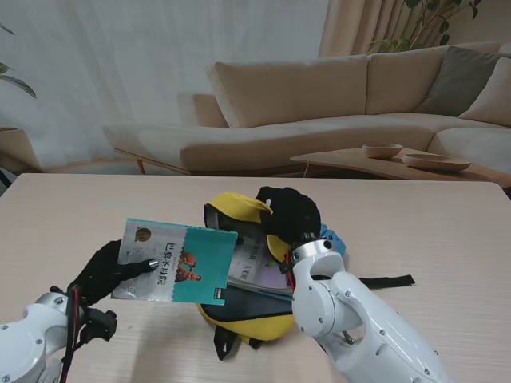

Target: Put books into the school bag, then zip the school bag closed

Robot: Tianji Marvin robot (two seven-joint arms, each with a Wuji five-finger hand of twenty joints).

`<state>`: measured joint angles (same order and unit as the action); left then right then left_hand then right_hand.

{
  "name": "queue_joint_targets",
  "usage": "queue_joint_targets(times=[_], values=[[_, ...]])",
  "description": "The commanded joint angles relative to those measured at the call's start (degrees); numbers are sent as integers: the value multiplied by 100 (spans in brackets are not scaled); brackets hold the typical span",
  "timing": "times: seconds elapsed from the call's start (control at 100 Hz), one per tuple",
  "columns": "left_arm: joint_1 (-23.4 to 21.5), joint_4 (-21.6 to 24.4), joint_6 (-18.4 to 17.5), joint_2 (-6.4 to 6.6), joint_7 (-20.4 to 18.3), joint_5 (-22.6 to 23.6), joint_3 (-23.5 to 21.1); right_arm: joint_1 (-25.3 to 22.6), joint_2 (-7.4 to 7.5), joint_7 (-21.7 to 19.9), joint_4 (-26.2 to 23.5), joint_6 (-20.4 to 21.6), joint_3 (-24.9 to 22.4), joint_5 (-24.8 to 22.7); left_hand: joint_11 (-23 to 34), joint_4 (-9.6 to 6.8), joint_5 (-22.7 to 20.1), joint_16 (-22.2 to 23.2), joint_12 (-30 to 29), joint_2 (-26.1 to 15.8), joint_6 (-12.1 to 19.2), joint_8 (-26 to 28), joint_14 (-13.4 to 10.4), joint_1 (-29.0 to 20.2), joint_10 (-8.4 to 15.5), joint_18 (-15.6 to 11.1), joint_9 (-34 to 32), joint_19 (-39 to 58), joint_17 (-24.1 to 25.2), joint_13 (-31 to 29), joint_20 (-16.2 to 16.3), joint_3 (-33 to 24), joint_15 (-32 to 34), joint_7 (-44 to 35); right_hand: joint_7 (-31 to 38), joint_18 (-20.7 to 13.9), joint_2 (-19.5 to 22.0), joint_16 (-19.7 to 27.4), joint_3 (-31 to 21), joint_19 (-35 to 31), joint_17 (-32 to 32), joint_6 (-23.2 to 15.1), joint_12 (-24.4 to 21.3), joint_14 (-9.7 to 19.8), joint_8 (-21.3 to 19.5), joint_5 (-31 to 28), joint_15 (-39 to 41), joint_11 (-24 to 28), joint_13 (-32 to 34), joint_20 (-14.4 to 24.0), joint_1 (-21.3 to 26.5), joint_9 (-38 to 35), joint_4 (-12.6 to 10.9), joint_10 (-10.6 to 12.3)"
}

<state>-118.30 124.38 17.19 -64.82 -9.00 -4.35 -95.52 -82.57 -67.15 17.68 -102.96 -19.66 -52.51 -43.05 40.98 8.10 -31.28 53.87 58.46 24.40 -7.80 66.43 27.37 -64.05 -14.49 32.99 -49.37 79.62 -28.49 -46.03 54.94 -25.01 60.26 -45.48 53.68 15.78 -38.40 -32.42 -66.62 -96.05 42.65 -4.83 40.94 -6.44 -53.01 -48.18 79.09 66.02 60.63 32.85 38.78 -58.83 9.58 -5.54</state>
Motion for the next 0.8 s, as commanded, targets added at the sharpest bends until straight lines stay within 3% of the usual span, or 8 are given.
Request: queue_joint_targets(times=[0.0,0.19,0.5,0.79], values=[[87,2,127,-19,-140,-50,75,49,-86,0,-124,88,-4,-51,1132,-451,-924,84,380,-1201,913,951,-91,-992,529,89,-267,380,-86,-246,152,-692,451,-1965,1197,-92,874,-109,-13,-492,-51,-1084,83,66,-1045,-524,192,140,-76,157,932,109,-607,-30],[536,-229,696,-9,-230,-233,421,77,-121,161,-124,197,16,-40,1149,-453,-874,76,366,-1224,915,924,-112,-992,546,69,-239,391,-92,-233,143,-685,459,-1991,1184,-99,900,-124,45,-466,-71,-1125,97,23,-1117,-548,155,110,-136,172,946,143,-564,-20],[1318,-672,1539,-129,55,-634,1035,29,-106,124,-236,241,19,-64,1193,-435,-802,68,344,-1247,898,884,-125,-992,559,43,-201,403,-92,-211,132,-694,479,-2048,1156,-66,909,-144,66,-446,-69,-1160,111,8,-1177,-553,144,97,-157,182,950,149,-564,-20],[1938,-1189,1931,-318,473,-1099,1484,-51,-78,59,-292,308,28,-89,1224,-425,-763,58,322,-1258,895,846,-135,-992,570,22,-171,398,-75,-189,117,-703,481,-2098,1138,-68,918,-160,70,-442,-60,-1158,118,10,-1217,-564,144,92,-162,190,947,149,-567,-23]])
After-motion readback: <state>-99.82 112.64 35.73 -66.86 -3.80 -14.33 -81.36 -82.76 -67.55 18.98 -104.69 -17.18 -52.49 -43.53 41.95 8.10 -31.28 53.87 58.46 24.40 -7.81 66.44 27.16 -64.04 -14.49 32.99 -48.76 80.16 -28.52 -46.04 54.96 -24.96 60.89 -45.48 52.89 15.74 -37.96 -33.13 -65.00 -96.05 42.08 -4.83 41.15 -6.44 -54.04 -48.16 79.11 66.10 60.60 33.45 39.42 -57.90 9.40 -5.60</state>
